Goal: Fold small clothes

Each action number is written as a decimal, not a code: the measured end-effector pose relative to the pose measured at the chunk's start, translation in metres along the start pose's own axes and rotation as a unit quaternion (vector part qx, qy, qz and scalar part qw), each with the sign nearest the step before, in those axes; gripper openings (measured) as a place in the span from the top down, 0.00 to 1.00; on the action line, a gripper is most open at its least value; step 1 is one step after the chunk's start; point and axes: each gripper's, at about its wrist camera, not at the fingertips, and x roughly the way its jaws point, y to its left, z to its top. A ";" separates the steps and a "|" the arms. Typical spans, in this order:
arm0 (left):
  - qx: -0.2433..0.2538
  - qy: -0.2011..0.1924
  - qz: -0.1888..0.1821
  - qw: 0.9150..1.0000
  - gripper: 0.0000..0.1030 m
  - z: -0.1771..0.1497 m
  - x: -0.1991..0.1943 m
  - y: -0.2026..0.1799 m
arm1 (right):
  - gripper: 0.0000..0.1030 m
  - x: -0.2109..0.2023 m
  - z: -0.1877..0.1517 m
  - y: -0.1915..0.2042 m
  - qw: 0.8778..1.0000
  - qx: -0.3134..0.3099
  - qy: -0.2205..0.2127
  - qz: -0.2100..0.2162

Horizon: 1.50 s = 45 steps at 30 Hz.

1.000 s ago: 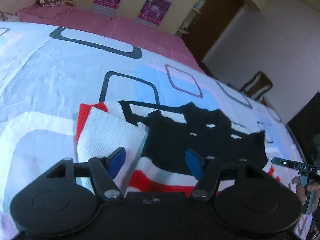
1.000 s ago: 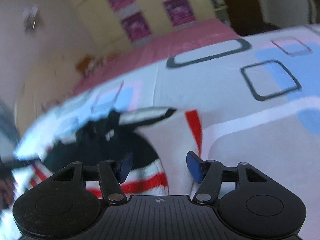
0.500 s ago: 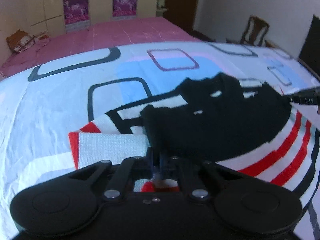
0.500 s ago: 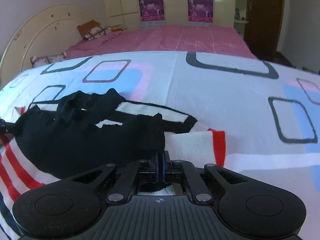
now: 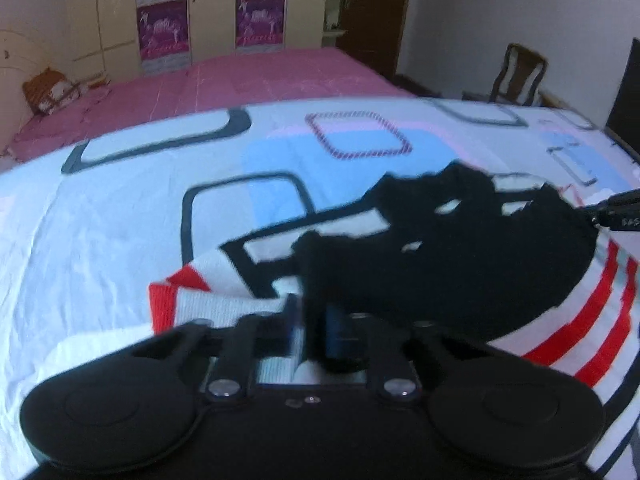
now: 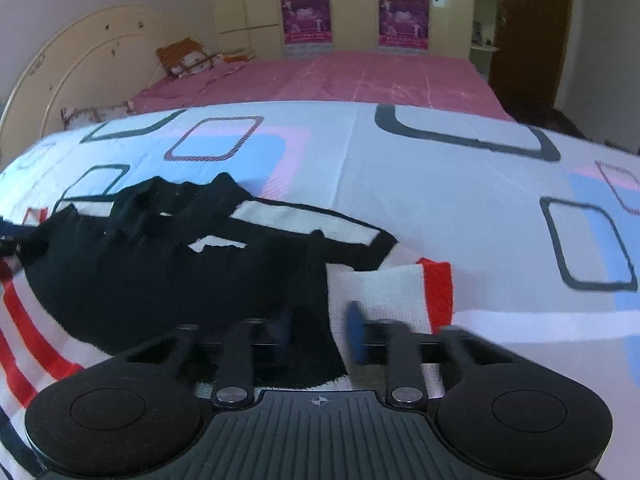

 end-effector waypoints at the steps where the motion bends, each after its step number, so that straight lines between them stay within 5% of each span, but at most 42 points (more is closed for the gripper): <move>1: -0.009 -0.017 0.000 1.000 0.96 -0.001 -0.005 0.001 | 0.97 -0.002 0.001 0.000 1.000 -0.001 -0.007 -0.002; 5: -0.064 -0.088 0.028 0.994 0.96 -0.009 -0.030 0.010 | 0.98 -0.028 0.003 -0.010 0.996 0.039 -0.084 -0.017; 7: -0.094 -0.066 0.043 0.992 0.96 -0.009 -0.019 0.016 | 0.98 -0.029 0.003 -0.011 0.993 0.036 -0.105 -0.029; 10: -0.091 -0.027 0.057 0.994 0.96 -0.010 0.005 0.011 | 0.98 0.008 0.002 -0.008 0.997 0.024 -0.040 -0.058; 15: -0.087 -0.029 0.057 0.994 0.94 -0.010 0.003 0.009 | 0.97 0.014 0.004 -0.004 0.996 0.030 -0.035 -0.077; 17: -0.088 -0.033 0.067 0.993 0.72 -0.009 -0.007 0.008 | 0.92 0.006 0.007 -0.002 0.994 0.039 -0.051 -0.084; 18: -0.093 -0.050 0.078 0.991 0.41 -0.007 -0.016 0.007 | 0.61 -0.002 0.007 0.001 0.992 0.041 -0.067 -0.098; 19: -0.091 -0.086 0.082 0.989 0.23 -0.007 -0.030 0.002 | 0.45 -0.014 0.007 0.007 0.988 0.036 -0.098 -0.112; 21: -0.087 -0.116 0.049 0.988 0.28 -0.003 -0.043 -0.014 | 0.43 -0.027 0.005 0.019 0.990 0.037 -0.115 -0.071; 25: -0.056 -0.081 -0.045 0.994 0.34 0.000 -0.028 -0.068 | 0.52 -0.014 0.003 0.065 0.997 -0.011 -0.081 0.015; 29: -0.022 -0.050 -0.060 0.997 0.33 -0.012 -0.005 -0.100 | 0.52 0.007 -0.007 0.109 0.994 -0.070 -0.045 0.065; 31: -0.020 -0.041 -0.035 0.998 0.32 -0.018 0.002 -0.092 | 0.52 0.013 -0.013 0.116 0.993 -0.096 -0.041 0.058; 33: -0.015 -0.048 0.033 0.998 0.29 -0.026 -0.001 -0.070 | 0.52 0.010 -0.015 0.101 0.994 -0.092 -0.049 0.039; 36: -0.050 -0.058 0.055 0.996 0.35 -0.036 -0.013 -0.029 | 0.52 0.010 -0.017 0.036 0.995 0.003 -0.047 -0.086; 39: -0.051 -0.056 0.049 0.996 0.34 -0.034 -0.015 -0.025 | 0.52 0.003 -0.017 0.012 0.996 0.024 -0.039 -0.072; 42: -0.040 -0.058 0.062 0.996 0.31 -0.033 -0.018 -0.039 | 0.52 -0.003 -0.014 0.027 0.995 0.019 -0.034 -0.090; 45: -0.034 -0.079 0.029 0.996 0.29 -0.035 -0.033 -0.063 | 0.52 -0.029 -0.022 0.057 0.997 0.010 -0.062 -0.050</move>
